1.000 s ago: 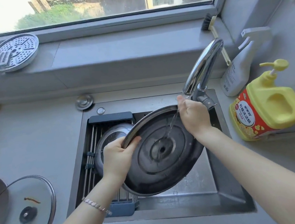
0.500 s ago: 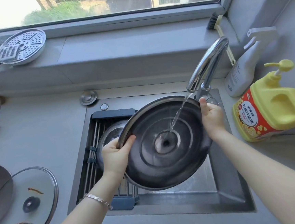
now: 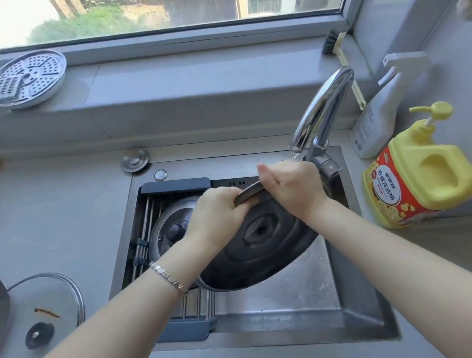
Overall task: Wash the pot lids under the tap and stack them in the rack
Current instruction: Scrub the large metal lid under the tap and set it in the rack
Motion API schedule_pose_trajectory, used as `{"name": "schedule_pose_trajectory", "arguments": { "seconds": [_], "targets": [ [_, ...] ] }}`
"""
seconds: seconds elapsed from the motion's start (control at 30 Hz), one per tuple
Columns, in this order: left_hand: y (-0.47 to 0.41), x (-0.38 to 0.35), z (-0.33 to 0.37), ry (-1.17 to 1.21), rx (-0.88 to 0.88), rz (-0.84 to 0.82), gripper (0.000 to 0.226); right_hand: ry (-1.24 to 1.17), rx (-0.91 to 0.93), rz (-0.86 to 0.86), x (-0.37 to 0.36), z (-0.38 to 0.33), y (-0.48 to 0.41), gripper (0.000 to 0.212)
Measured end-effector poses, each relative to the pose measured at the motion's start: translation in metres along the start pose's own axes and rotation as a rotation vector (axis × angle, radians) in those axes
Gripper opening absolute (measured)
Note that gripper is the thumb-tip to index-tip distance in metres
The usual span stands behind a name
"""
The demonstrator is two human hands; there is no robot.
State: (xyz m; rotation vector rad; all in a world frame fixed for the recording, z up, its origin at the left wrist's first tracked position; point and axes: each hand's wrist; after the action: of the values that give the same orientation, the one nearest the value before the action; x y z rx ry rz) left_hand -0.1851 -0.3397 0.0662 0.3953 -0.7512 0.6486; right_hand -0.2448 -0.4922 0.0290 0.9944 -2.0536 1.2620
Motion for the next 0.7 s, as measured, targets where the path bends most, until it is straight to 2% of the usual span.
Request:
{"name": "schedule_pose_trajectory", "arguments": {
  "seconds": [0.1,0.13,0.2,0.27,0.33,0.4,0.47,0.53,0.6,0.7],
  "targets": [
    [0.012,0.005,-0.025,0.176,0.066,0.141,0.038,-0.208,-0.63,-0.16,0.006,0.033,0.007,0.054],
    [0.015,0.006,-0.032,0.224,0.092,0.177,0.036,-0.243,-0.747,-0.175,0.006,0.04,0.01,0.054],
    [0.019,0.003,-0.041,0.28,0.119,0.234,0.036,-0.225,-0.762,-0.171,0.006,0.042,0.009,0.054],
    [0.021,-0.002,-0.044,0.303,0.144,0.261,0.041,-0.117,-0.679,-0.203,0.006,0.03,-0.002,0.051],
    [0.02,-0.008,-0.042,0.282,0.127,0.233,0.048,0.012,-0.467,-0.243,0.004,0.013,-0.012,0.059],
    [0.017,-0.015,-0.036,0.234,0.079,0.176,0.052,0.076,-0.141,-0.258,-0.003,-0.007,-0.014,0.054],
    [0.016,-0.021,-0.034,0.219,0.056,0.157,0.052,0.045,-0.046,-0.326,-0.01,-0.019,-0.009,0.05],
    [0.018,-0.024,-0.037,0.217,0.06,0.154,0.049,-0.053,-0.065,-0.372,-0.012,-0.01,0.0,0.047],
    [0.024,-0.023,-0.043,0.248,0.086,0.169,0.051,-0.124,-0.194,-0.37,-0.009,0.01,0.009,0.043],
    [0.035,-0.017,-0.052,0.399,0.187,0.303,0.051,-0.234,-0.682,-0.299,0.001,0.043,0.022,0.06]
  ]
}}
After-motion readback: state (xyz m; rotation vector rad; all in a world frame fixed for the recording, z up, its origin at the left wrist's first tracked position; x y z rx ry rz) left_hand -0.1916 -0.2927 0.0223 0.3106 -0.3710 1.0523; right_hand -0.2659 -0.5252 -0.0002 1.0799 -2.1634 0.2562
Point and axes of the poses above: each hand's wrist, its own y-axis away from the middle knuckle, its own x-axis out of the back of the hand, z = x × y, and after that the axes turned 4 degrees about -z, right-handed
